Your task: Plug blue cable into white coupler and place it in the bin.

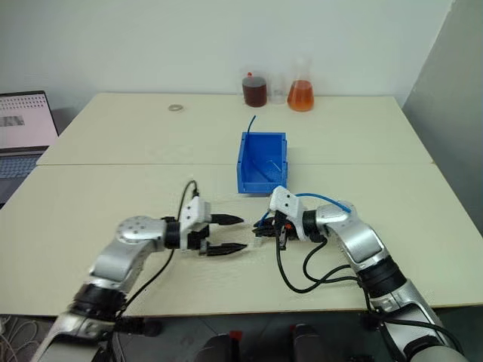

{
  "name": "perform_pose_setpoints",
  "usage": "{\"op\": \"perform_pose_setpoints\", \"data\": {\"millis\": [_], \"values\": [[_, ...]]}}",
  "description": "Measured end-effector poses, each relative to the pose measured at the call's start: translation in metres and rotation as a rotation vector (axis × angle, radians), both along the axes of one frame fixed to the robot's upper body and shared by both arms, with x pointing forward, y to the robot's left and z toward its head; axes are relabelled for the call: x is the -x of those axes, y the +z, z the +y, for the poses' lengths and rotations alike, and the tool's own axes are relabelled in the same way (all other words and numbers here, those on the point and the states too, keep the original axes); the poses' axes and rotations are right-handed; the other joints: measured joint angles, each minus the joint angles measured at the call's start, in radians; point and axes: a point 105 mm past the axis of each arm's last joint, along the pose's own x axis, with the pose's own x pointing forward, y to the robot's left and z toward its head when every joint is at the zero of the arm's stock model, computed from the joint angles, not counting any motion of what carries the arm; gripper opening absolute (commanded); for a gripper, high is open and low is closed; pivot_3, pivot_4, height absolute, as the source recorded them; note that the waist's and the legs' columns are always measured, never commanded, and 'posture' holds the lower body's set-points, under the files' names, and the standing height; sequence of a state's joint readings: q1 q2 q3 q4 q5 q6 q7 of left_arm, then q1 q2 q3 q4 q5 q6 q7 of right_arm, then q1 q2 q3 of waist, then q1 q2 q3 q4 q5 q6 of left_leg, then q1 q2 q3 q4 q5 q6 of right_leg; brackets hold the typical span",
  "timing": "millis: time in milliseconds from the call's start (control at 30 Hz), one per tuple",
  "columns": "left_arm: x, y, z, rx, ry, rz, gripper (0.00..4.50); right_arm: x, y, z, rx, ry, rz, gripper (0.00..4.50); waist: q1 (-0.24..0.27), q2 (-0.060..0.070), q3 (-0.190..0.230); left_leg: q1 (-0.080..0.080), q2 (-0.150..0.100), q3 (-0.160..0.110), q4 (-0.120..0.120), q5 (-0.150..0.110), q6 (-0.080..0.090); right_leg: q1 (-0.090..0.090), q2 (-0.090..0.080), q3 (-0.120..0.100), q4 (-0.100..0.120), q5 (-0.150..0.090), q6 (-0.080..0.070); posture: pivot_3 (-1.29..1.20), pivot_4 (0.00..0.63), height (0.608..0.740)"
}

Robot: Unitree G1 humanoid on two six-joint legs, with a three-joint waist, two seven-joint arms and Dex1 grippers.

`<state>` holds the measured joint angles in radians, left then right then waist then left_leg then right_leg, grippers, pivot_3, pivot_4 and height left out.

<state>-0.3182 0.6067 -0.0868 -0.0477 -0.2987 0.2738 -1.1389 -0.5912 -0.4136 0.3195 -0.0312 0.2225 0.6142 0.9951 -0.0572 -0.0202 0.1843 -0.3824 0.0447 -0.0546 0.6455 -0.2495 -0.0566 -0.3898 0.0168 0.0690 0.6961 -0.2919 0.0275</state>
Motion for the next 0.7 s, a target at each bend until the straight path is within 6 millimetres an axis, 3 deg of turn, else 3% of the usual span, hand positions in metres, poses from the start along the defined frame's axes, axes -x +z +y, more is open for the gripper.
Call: {"op": "perform_pose_setpoints", "data": {"millis": [67,267,333,400,533,567,700], "values": [[0.007,0.009,0.006,0.026,0.066,0.000,4.45,-0.005,0.011,-0.002,-0.060,-0.079,0.062,0.14,0.000,0.000,0.002,-0.001,0.000,0.000,0.000,0.000,0.000,-0.001,0.000,0.000,-0.001,0.000,0.000,0.00,0.150,0.740],[0.009,0.058,0.008,0.157,0.294,-0.127,4.45,-0.028,0.107,0.012,-0.292,-0.183,0.014,0.14,0.000,0.000,0.003,-0.002,0.000,0.000,-0.001,0.000,0.000,-0.002,0.000,0.000,-0.001,0.000,0.000,0.00,0.150,0.740],[0.007,0.068,0.006,0.203,0.364,-0.154,4.45,-0.044,0.122,0.011,-0.309,-0.240,0.004,0.14,0.000,0.000,0.003,-0.002,0.000,0.000,-0.001,0.000,0.000,-0.002,0.000,0.000,-0.002,0.000,0.000,0.00,0.150,0.740],[0.000,0.075,0.008,0.243,0.458,-0.176,4.45,-0.065,0.125,0.008,-0.300,-0.315,0.017,0.14,0.002,0.000,0.003,-0.002,-0.001,0.000,-0.001,0.000,0.000,-0.001,-0.001,0.000,-0.003,0.003,-0.005,0.00,0.150,0.740],[-0.010,0.075,0.018,0.243,0.587,-0.201,4.45,-0.107,0.108,0.000,-0.253,-0.466,0.036,0.14,-0.001,0.000,0.003,-0.003,-0.001,0.002,-0.002,0.000,0.000,-0.002,0.000,0.001,-0.006,0.003,-0.005,0.00,0.150,0.740],[-0.012,0.073,0.020,0.232,0.607,-0.204,4.50,-0.114,0.104,0.000,-0.244,-0.491,0.046,0.81,-0.001,0.000,0.003,-0.003,-0.001,0.003,-0.003,0.000,0.000,-0.002,-0.001,0.001,-0.007,0.003,-0.005,0.00,0.150,0.740],[-0.015,0.068,0.022,0.218,0.650,-0.208,4.50,-0.135,0.088,-0.004,-0.217,-0.572,0.054,1.77,-0.001,-0.001,0.003,-0.019,-0.001,0.003,-0.002,0.000,-0.001,-0.017,-0.001,0.001,-0.005,0.004,-0.005,0.00,0.150,0.740]]}}
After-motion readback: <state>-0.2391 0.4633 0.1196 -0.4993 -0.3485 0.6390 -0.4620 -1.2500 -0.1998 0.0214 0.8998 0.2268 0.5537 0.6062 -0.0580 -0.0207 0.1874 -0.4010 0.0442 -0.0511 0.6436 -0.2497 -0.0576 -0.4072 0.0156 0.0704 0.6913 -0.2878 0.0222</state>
